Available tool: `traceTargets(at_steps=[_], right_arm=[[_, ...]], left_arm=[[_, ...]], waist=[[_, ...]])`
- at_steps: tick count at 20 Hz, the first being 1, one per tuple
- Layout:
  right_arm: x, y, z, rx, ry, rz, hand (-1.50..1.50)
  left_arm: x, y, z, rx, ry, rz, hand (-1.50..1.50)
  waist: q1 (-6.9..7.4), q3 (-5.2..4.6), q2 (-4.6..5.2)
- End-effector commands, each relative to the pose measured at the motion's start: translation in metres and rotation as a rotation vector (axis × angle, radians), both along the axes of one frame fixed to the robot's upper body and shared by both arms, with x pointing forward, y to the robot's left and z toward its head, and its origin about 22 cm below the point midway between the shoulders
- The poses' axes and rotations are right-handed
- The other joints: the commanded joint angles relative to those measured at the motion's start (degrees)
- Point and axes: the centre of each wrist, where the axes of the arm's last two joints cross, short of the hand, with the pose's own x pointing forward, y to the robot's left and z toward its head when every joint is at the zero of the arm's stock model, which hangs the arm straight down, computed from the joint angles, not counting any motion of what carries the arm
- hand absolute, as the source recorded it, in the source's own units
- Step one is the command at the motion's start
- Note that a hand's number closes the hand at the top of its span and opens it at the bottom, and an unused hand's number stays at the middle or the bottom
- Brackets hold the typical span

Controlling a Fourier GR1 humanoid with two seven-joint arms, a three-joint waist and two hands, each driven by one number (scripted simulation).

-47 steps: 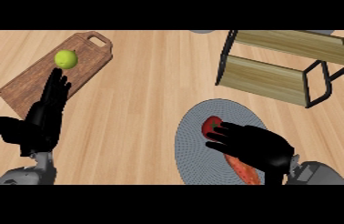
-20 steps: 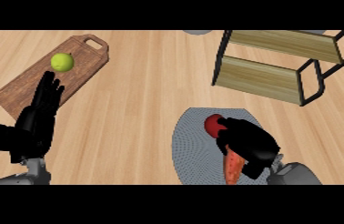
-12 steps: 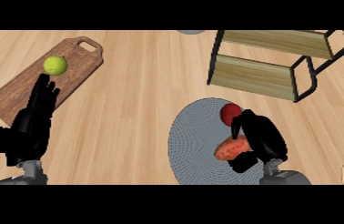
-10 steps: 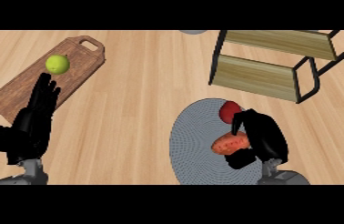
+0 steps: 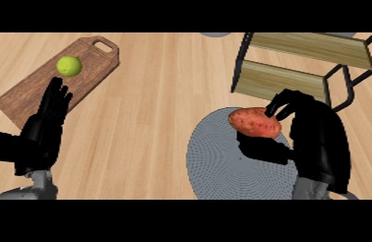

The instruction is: Pick the sweet potato from the placemat and place it in the tiered shelf

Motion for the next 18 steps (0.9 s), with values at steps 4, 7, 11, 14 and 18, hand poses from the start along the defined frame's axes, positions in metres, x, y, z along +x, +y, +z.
traceTargets(at_steps=[4,7,11,14,18], right_arm=[[-0.031,0.01,0.066,-0.034,-0.087,-0.222,1.5],[-0.011,0.001,0.077,-0.048,-0.09,-0.237,1.5],[0.002,-0.018,0.085,-0.011,-0.129,-0.268,1.5],[0.026,-0.024,0.078,-0.01,-0.127,-0.288,1.5],[0.049,-0.045,0.073,-0.005,-0.155,-0.31,1.5]], left_arm=[[0.002,0.007,-0.001,0.004,-0.015,-0.004,0.0],[0.003,0.005,0.012,0.005,-0.006,-0.018,0.0],[0.0,0.0,0.004,0.0,-0.006,-0.014,0.0],[0.006,-0.02,0.008,-0.002,-0.015,-0.02,0.0],[-0.002,-0.017,-0.007,-0.011,-0.005,-0.021,0.0]], waist=[[0.25,0.01,0.22],[0.6,0.09,0.35],[0.7,0.12,0.44],[0.81,0.14,0.57],[0.97,0.14,0.62]])
